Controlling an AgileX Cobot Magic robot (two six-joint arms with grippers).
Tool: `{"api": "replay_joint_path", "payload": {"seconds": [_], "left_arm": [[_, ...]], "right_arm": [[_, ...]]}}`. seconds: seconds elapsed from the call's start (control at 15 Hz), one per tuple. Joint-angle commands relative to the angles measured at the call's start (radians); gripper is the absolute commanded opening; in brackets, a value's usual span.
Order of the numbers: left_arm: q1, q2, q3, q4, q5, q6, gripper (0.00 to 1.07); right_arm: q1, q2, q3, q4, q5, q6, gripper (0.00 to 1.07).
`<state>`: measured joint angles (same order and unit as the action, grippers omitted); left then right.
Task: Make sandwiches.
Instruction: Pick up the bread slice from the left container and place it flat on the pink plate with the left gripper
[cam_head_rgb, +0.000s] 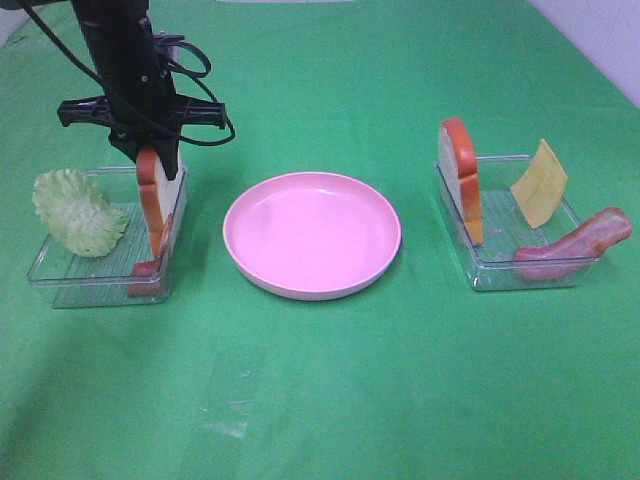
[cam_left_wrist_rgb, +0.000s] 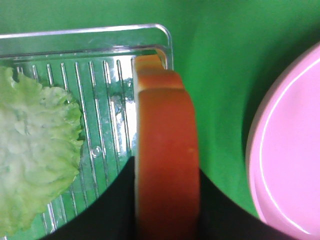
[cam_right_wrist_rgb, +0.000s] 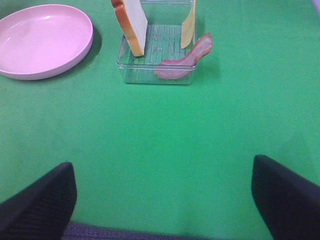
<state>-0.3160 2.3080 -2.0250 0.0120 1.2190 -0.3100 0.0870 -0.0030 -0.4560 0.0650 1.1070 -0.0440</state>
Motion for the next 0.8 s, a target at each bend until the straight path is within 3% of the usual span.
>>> {"api": "replay_joint_path", "payload": {"seconds": [0.07,0.33,0.4,0.8], "left_arm": [[-0.005,-0.005,-0.015,0.016,0.092,-0.003,0.14],[-0.005,-0.031,-0.083,-0.002,0.098,-0.004,0.14],[-0.005,-0.065,-0.097,-0.045,0.096,-0.004,0.14],[-0.005,-0.162,-0.107,-0.094,0.089,0.005,0.14]], "right_arm": [[-0.006,-0.027,0.004,-0.009,-0.004,0.004,0.93],[-0.006,-0.027,0.004,-0.009,-0.004,0.004,0.93],[-0.006,-0.027,0.004,-0.009,-0.004,0.004,0.93],[-0.006,-0.027,0.004,-0.009,-0.004,0.004,0.93]]}}
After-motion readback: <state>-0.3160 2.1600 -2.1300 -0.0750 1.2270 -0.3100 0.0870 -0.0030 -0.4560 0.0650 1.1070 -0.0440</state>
